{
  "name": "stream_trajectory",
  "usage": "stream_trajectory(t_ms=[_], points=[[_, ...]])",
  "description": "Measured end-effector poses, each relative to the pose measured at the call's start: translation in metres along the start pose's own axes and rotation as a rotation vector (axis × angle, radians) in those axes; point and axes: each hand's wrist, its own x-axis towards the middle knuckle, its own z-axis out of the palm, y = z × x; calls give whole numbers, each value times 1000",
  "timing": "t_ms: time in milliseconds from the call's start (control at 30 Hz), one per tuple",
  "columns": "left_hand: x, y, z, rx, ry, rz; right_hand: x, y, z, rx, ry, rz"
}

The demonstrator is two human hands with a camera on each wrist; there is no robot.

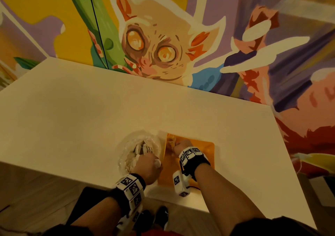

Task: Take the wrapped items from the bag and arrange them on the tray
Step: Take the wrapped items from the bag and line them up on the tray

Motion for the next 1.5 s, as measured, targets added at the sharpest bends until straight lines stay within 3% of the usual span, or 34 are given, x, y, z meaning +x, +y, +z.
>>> stream_trajectory(t_ms=[433, 833, 1033, 1200, 1300, 1500], points=[[0, 1, -1, 33, 22, 17, 9, -1, 11, 35, 125, 50], [-2, 2, -1, 7, 39, 19, 9, -3, 14, 161, 79, -10], [-1, -6, -10, -144, 103, 20, 8, 6, 9, 262, -10, -101], [-10, 1, -28, -574, 80, -12, -6, 5, -3, 388, 133, -3], [-14, 4, -37, -720, 66, 3, -28, -3, -8, 405, 122, -156], [-22, 7, -44, -801, 34, 75, -86, -17, -6, 379, -119, -564]])
